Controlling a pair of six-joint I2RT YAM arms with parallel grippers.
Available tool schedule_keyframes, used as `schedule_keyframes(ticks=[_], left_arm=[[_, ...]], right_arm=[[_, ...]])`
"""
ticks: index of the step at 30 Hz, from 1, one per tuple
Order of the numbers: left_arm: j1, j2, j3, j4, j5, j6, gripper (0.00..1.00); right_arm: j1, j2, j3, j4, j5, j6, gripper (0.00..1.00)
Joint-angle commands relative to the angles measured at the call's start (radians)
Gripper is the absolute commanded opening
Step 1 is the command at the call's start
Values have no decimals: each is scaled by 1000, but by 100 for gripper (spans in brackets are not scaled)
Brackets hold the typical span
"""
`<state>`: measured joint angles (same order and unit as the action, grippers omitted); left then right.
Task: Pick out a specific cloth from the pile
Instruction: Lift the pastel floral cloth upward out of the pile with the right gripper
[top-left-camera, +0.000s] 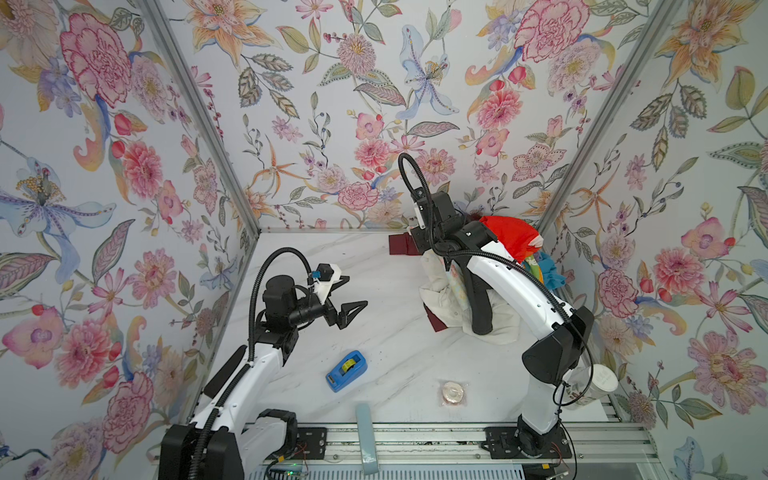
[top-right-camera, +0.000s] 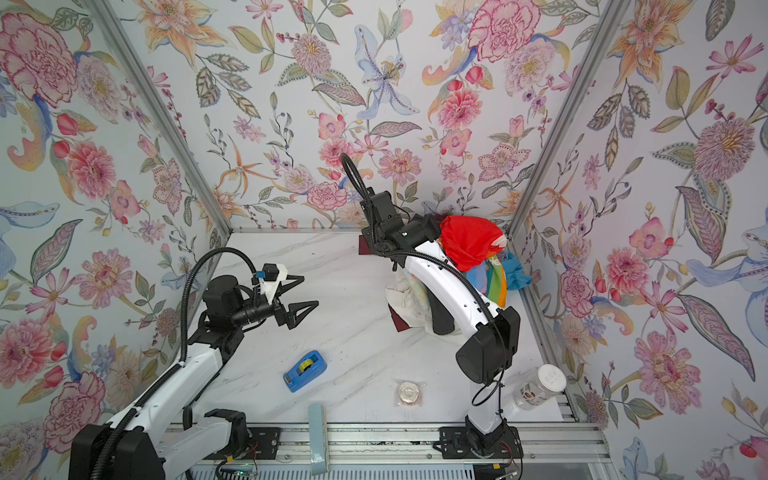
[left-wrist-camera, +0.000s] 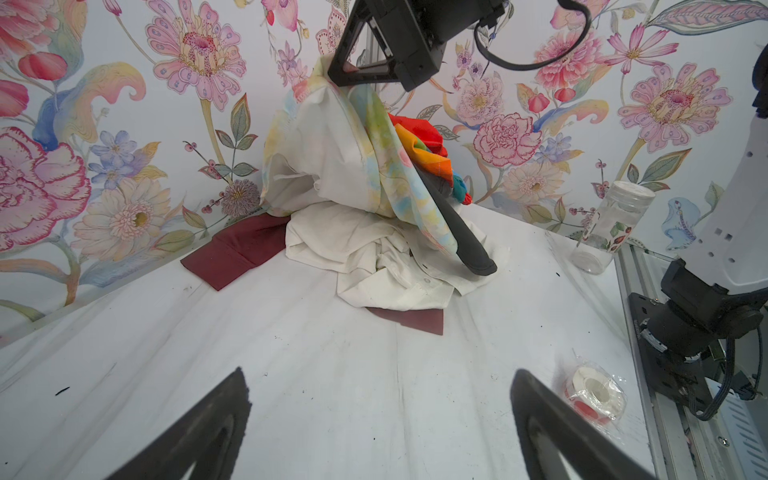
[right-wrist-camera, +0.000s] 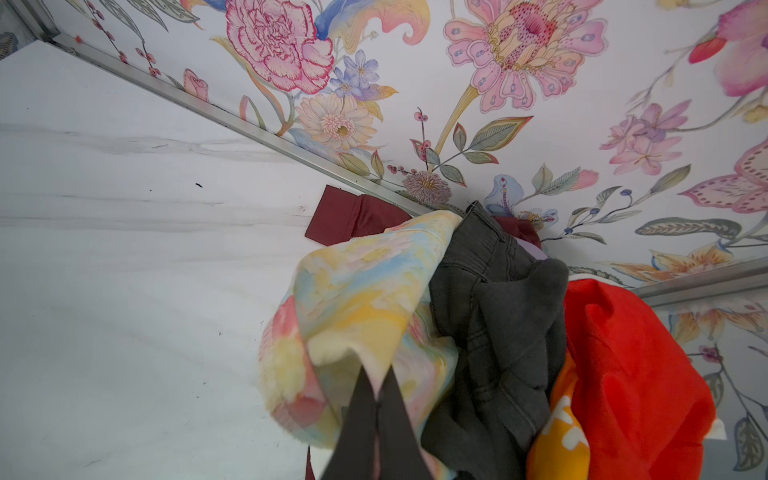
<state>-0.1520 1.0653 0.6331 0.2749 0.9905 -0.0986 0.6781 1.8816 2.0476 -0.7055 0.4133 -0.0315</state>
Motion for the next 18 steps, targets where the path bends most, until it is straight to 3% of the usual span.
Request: schedule_keyframes(ticks=[1,18], left_arm=[[-8,-19,-16,21,2,-20,99],[-8,-24,-26,38,-1,-33,99]], right_arm=[[31,-77,72,115,10,-40,0],[48,-101,139,189,55,-134,0]])
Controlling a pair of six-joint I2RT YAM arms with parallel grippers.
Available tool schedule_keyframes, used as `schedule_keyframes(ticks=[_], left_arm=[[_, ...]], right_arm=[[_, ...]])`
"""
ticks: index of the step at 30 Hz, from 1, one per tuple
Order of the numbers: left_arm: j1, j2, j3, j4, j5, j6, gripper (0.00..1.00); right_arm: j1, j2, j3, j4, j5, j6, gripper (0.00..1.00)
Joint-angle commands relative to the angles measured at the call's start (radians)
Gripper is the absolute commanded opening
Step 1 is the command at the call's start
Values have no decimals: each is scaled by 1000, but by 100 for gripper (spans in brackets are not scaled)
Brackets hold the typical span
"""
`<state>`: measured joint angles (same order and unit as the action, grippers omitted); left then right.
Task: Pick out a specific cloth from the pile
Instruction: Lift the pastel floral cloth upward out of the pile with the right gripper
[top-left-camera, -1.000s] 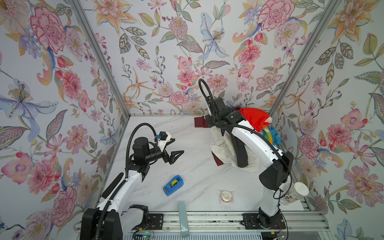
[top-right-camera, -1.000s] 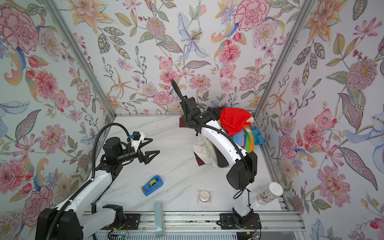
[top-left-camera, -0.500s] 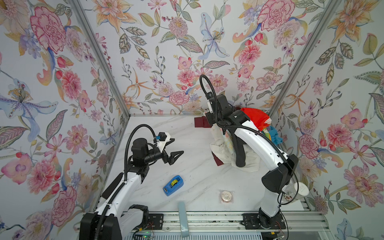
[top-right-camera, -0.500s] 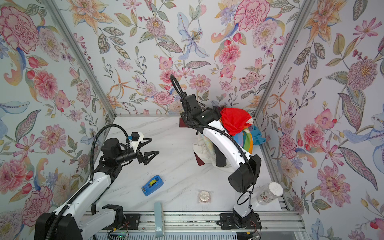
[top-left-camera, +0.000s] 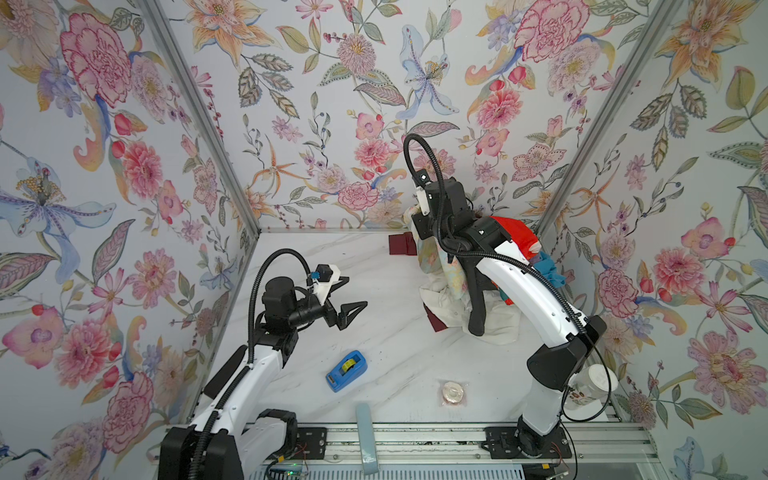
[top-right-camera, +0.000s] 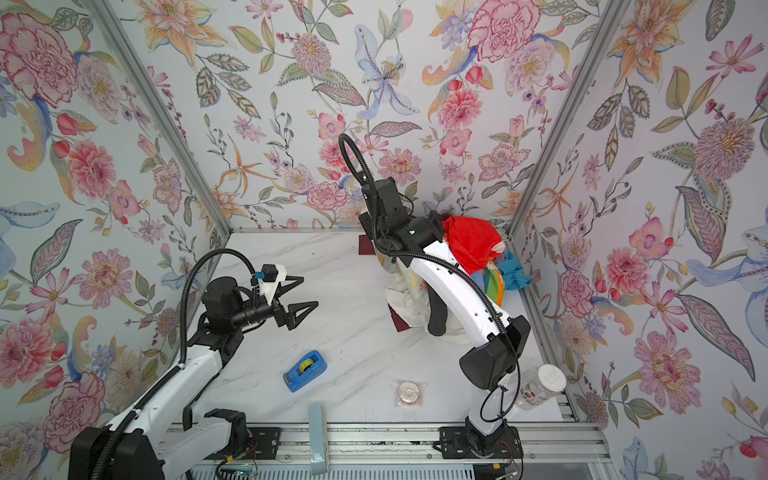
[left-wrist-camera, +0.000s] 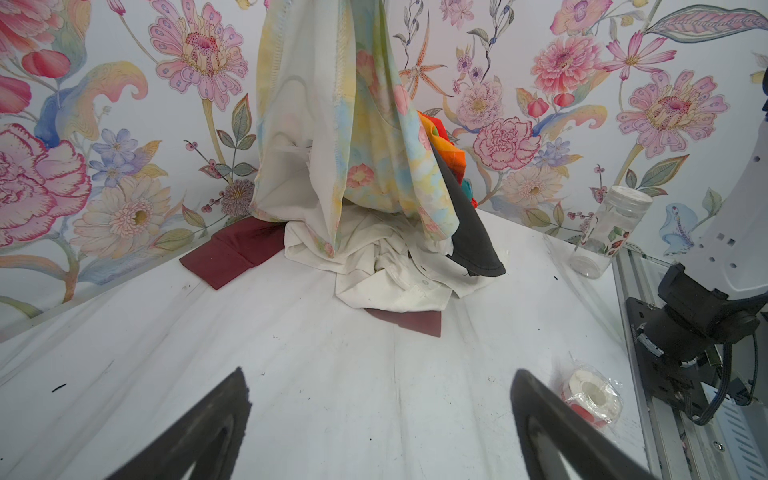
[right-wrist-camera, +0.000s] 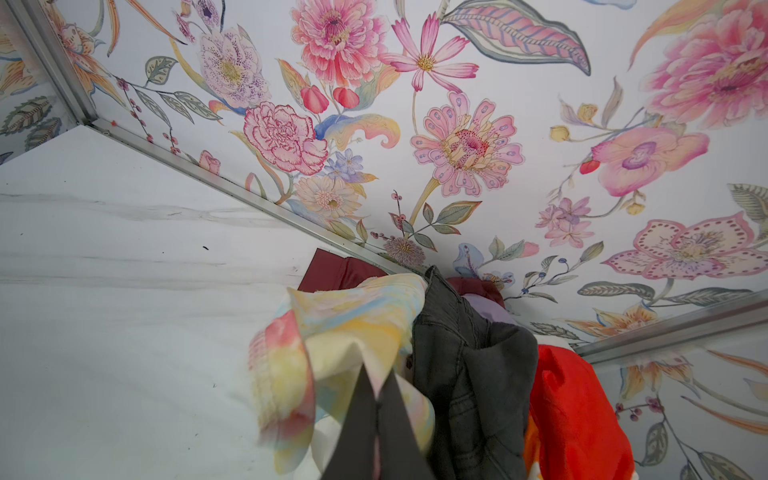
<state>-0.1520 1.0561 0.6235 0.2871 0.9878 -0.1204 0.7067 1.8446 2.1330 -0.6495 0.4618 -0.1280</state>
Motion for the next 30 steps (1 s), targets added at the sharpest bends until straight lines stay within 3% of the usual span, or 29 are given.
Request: schedule_keyframes(ticks=[1,30], left_arm=[[-8,-16,-17,26,2,-11,99],[-8,-29,-16,21,1,-9,99]], right_arm=[[22,-67,53,141,5,-39,0],[31,-64,164,272,-66,-107,0]])
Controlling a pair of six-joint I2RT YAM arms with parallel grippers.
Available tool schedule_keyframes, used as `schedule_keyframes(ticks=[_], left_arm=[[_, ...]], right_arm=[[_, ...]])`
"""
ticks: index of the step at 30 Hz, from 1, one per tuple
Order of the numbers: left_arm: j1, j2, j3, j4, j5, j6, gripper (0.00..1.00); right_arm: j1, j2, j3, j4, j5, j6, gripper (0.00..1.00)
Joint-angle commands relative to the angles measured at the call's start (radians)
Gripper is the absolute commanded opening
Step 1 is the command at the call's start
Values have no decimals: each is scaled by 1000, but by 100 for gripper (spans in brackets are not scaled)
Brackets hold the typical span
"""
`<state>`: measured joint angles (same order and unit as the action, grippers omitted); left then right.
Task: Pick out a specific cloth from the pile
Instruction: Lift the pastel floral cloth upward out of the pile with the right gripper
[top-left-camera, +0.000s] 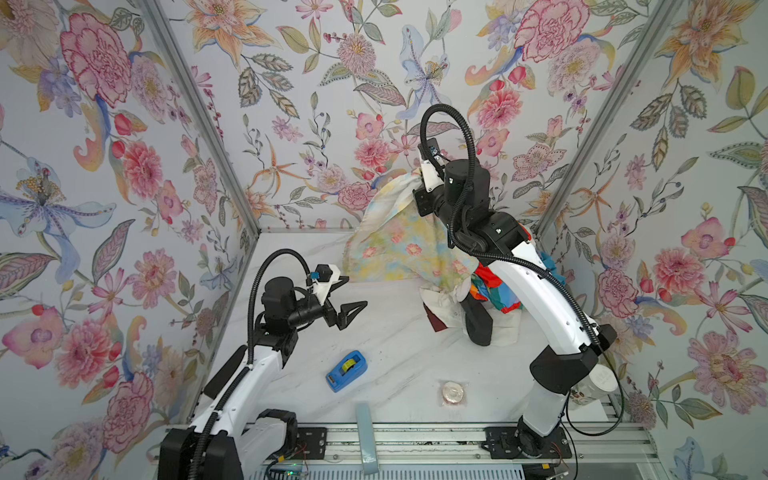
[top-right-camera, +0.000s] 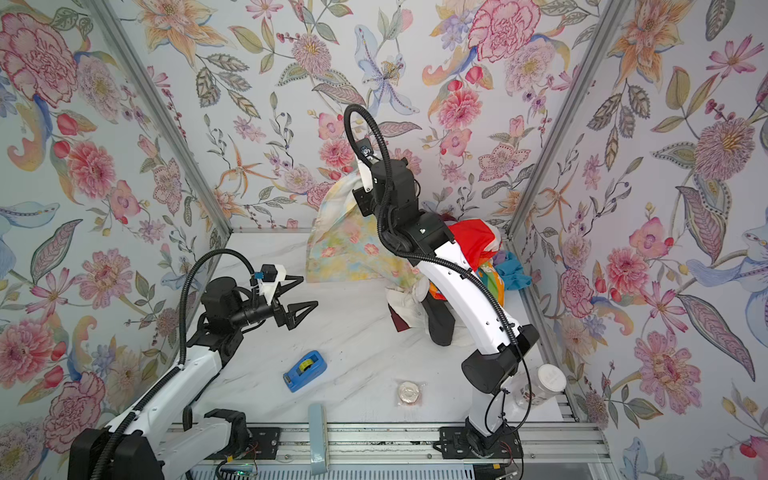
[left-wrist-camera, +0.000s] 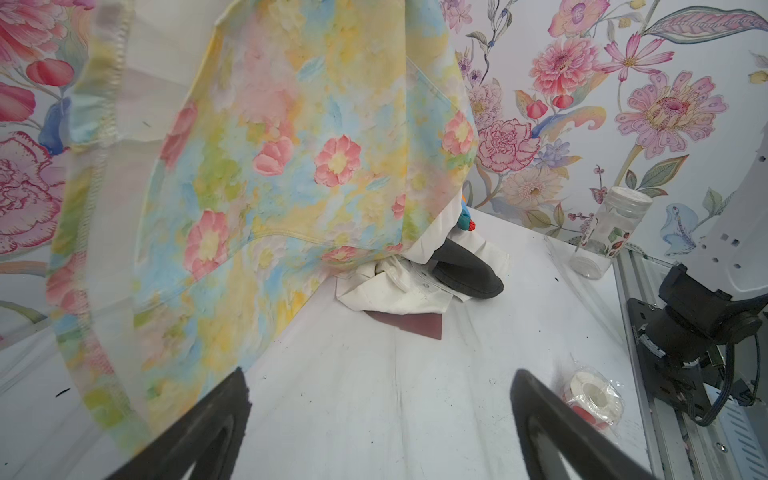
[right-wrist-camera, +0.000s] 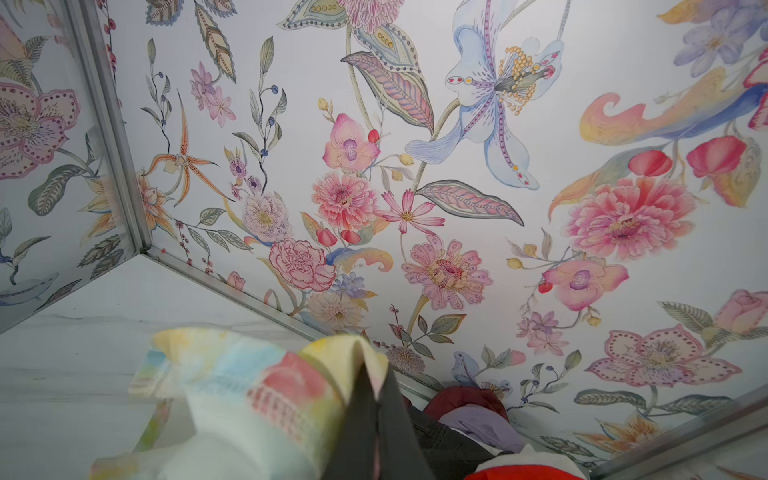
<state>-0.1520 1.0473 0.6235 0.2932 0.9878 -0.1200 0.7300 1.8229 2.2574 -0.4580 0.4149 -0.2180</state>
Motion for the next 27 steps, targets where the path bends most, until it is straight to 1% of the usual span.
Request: schedule_keyframes(ticks=[1,13,21,27], left_arm=[[-7,-23,-16,11,1,-8,99],[-8,-66,-6,-40,-18,27,99],[-8,-115,-7,-76,-40,49,99],[-8,-153,-11,-93,-47,52,99]], right_arm=[[9,-43,39,86,-24,-15,0],[29,-34,73,170,-113,-4,0],[38,14,156,202,-170,3,0],[47,30,168,250,-217,11,0]])
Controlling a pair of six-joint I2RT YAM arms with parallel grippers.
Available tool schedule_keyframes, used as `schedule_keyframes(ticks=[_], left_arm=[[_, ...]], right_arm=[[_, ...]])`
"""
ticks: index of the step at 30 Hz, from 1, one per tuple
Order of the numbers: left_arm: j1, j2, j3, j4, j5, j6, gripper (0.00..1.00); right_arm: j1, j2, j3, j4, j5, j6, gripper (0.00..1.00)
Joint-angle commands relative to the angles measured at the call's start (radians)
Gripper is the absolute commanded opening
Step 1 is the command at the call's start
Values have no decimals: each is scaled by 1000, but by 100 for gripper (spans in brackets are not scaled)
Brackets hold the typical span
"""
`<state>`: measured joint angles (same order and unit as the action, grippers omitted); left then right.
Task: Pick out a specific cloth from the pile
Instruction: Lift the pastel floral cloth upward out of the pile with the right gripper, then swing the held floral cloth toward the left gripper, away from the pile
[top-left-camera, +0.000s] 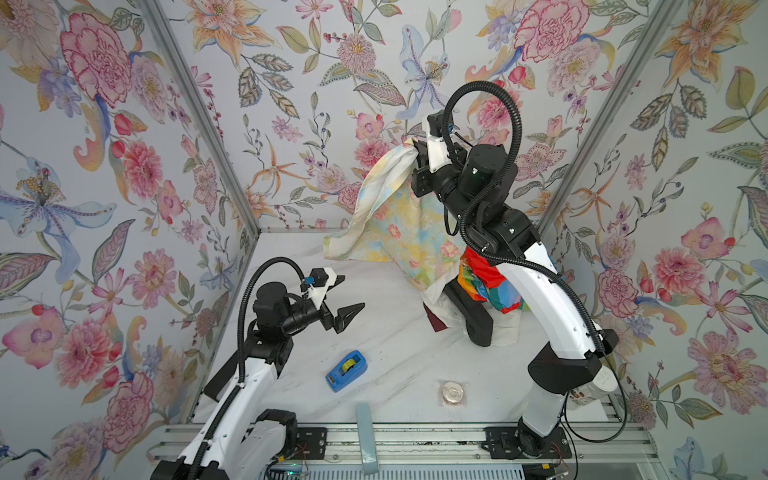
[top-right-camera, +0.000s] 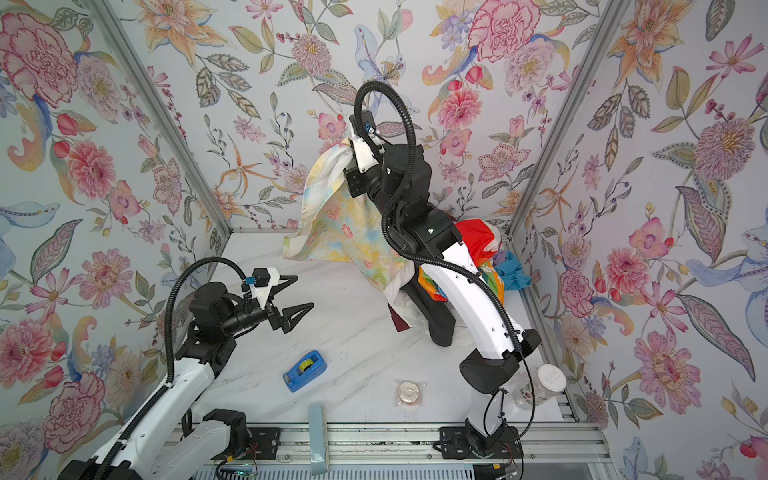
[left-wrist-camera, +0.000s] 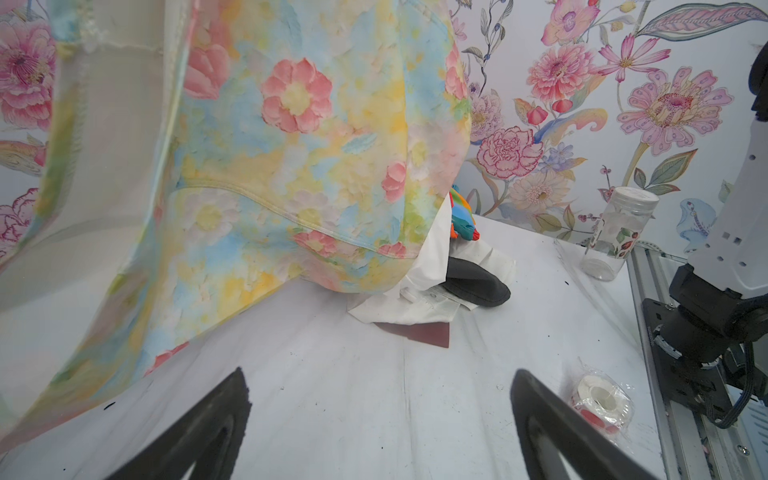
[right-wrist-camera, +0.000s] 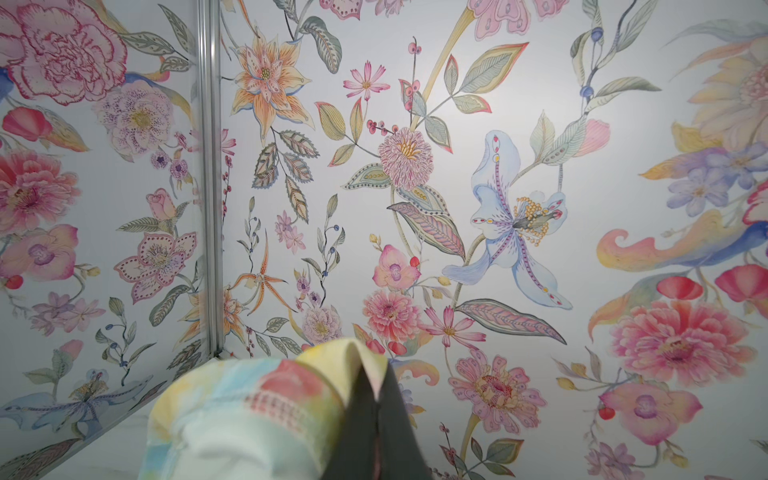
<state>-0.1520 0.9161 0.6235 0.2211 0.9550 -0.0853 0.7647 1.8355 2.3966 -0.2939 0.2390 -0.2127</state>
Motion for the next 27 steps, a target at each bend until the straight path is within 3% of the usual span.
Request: schedule_keyframes(ticks=[1,12,17,23,27], left_arm=[[-8,-29,-10,-25,-18,19,99],[-8,-109,4,-122,-62,64,99],[-8,-153,16,-197,-144,108,99],[-7,-206,21,-232,-237,122,99],[-7,-229,17,-234,-240,123,99]], right_arm=[[14,20,28,92,-50,14,0],[26,138,74,117,-216,160,0],[31,229,134,134,-315,231,0],[34,319,159,197,-464,383,0],[40,385,165,300,-597,520,0]])
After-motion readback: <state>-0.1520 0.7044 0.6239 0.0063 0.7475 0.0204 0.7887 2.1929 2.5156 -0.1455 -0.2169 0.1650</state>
